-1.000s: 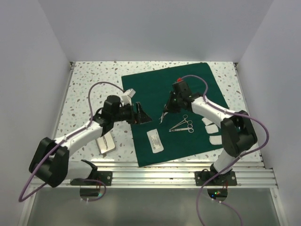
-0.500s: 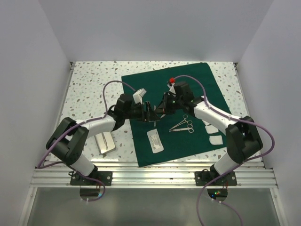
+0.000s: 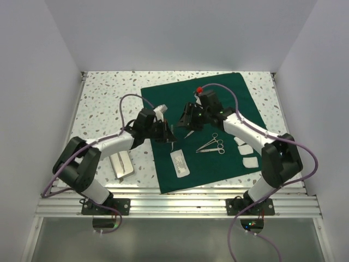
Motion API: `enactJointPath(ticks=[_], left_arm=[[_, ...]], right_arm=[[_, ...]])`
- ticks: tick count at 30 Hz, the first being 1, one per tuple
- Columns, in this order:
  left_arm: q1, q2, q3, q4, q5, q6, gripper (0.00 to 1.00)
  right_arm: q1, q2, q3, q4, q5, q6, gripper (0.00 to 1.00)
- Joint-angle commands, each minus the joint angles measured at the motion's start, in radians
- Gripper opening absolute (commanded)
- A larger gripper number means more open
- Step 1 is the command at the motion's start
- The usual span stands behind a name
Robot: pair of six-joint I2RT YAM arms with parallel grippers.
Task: Prepare the surgical pack
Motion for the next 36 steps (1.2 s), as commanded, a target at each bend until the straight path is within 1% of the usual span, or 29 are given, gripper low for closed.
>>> enactJointPath(ticks=[1, 2, 3, 4, 5, 6, 8, 9, 10, 12, 13, 16, 17, 22, 24, 26, 28, 29, 31, 32, 34, 35, 36], left_arm=[[0.009, -0.134, 0.058, -0.329, -0.217, 0.072, 0.00], [0.009, -0.161, 0.064, -0.392, -0.327, 0.077, 0.00], [0.011, -0.187, 0.063, -0.496, -0.378, 0.077, 0.00], [0.012, -0.246, 0.058, -0.543, -0.431, 0.071, 0.00], [0.018, -0.274, 0.052, -0.633, -0.525, 0.045, 0.00], [0.040, -0.303, 0.048, -0.676, -0.563, 0.026, 0.00], [0.079, -0.377, 0.019, -0.761, -0.587, 0.014, 0.00], [0.136, -0.394, 0.008, -0.787, -0.586, 0.017, 0.00], [0.168, -0.417, -0.002, -0.816, -0.585, 0.023, 0.00], [0.249, -0.425, -0.011, -0.902, -0.623, 0.017, 0.00], [0.265, -0.425, -0.008, -0.937, -0.655, 0.008, 0.00], [0.291, -0.409, -0.012, -0.947, -0.681, -0.004, 0.00], [0.299, -0.405, -0.018, -0.942, -0.674, -0.012, 0.00], [0.307, -0.311, -0.044, -0.937, -0.640, -0.041, 0.00], [0.307, -0.299, -0.061, -0.959, -0.657, -0.066, 0.00], [0.307, -0.313, -0.089, -0.953, -0.634, -0.093, 0.01], [0.307, -0.342, -0.118, -0.933, -0.595, -0.113, 0.12], [0.307, -0.353, -0.127, -0.927, -0.585, -0.116, 0.19], [0.307, -0.377, -0.141, -0.915, -0.560, -0.124, 0.25], [0.307, -0.383, -0.141, -0.913, -0.560, -0.124, 0.34], [0.307, -0.397, -0.144, -0.913, -0.571, -0.127, 0.47], [0.307, -0.402, -0.149, -0.911, -0.574, -0.129, 0.55], [0.307, -0.412, -0.158, -0.899, -0.562, -0.124, 0.58]], right_arm=[[0.003, 0.058, 0.128, -0.166, 0.196, -0.005, 0.59], [0.004, 0.072, 0.139, -0.197, 0.216, -0.007, 0.60], [0.004, 0.089, 0.154, -0.209, 0.246, -0.005, 0.60], [0.003, 0.112, 0.159, -0.217, 0.260, 0.005, 0.60], [0.004, 0.127, 0.163, -0.235, 0.272, 0.012, 0.60], [0.003, 0.140, 0.174, -0.243, 0.292, 0.018, 0.61], [0.007, 0.161, 0.177, -0.248, 0.302, 0.025, 0.61], [0.007, 0.164, 0.174, -0.246, 0.308, 0.035, 0.62], [0.010, 0.166, 0.174, -0.246, 0.323, 0.042, 0.61], [0.027, 0.163, 0.174, -0.258, 0.373, 0.071, 0.60], [0.047, 0.166, 0.175, -0.274, 0.398, 0.084, 0.57], [0.085, 0.183, 0.201, -0.315, 0.478, 0.168, 0.53], [0.093, 0.189, 0.202, -0.330, 0.502, 0.168, 0.52], [0.116, 0.212, 0.225, -0.350, 0.523, 0.219, 0.51], [0.116, 0.215, 0.223, -0.366, 0.544, 0.242, 0.51], [0.122, 0.218, 0.215, -0.379, 0.567, 0.260, 0.50], [0.128, 0.227, 0.208, -0.384, 0.575, 0.295, 0.50], [0.133, 0.232, 0.200, -0.384, 0.578, 0.314, 0.50], [0.142, 0.246, 0.198, -0.384, 0.590, 0.334, 0.48], [0.142, 0.252, 0.201, -0.383, 0.598, 0.351, 0.48], [0.144, 0.273, 0.208, -0.389, 0.621, 0.371, 0.46], [0.144, 0.281, 0.217, -0.387, 0.621, 0.381, 0.46], [0.145, 0.296, 0.224, -0.392, 0.627, 0.389, 0.45]])
